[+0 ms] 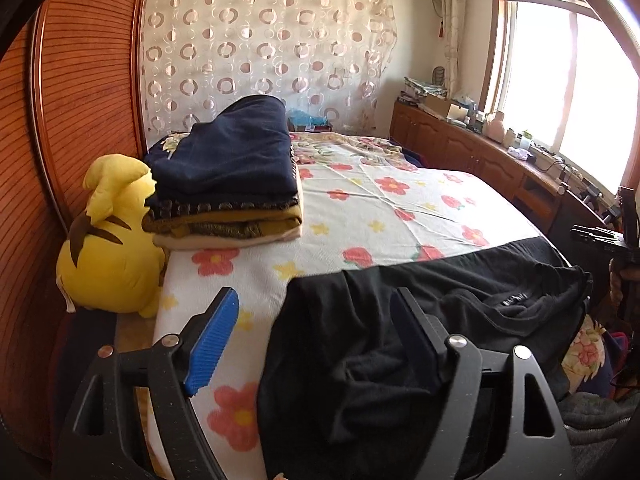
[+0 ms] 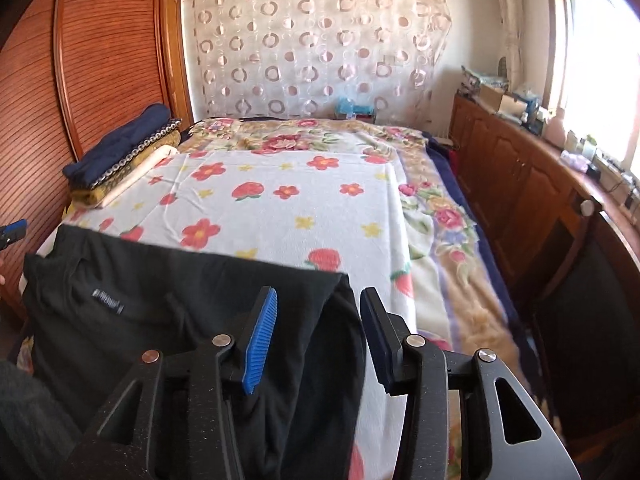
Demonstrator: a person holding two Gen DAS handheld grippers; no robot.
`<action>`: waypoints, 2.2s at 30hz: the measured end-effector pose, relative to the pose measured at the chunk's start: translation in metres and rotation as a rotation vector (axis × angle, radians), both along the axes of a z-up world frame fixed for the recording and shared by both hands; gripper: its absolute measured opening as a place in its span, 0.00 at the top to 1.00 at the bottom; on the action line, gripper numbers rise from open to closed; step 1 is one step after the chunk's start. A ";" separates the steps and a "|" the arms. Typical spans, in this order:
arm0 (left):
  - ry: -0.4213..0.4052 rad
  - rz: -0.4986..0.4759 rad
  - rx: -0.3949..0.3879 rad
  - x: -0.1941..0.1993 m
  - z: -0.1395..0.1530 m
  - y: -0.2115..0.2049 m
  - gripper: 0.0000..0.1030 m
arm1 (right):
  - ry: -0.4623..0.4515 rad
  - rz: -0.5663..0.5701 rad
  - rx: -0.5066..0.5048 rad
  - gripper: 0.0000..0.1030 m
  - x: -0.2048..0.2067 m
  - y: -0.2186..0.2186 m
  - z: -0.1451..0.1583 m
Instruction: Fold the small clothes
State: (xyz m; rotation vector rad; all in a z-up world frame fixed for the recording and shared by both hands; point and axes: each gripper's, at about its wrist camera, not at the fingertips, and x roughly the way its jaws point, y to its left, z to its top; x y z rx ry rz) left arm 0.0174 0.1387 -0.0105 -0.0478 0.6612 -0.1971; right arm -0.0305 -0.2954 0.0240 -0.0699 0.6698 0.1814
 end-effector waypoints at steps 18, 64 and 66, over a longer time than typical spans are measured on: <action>0.216 -0.032 0.105 0.082 -0.048 -0.014 0.23 | 0.130 -0.011 0.060 0.49 0.078 -0.003 -0.040; -0.310 -0.215 -0.101 -0.051 0.159 -0.017 0.88 | -0.305 0.214 0.041 0.90 -0.115 -0.001 0.134; -0.342 -0.205 -0.110 -0.056 0.168 -0.013 0.88 | -0.348 0.203 0.038 0.90 -0.129 -0.003 0.145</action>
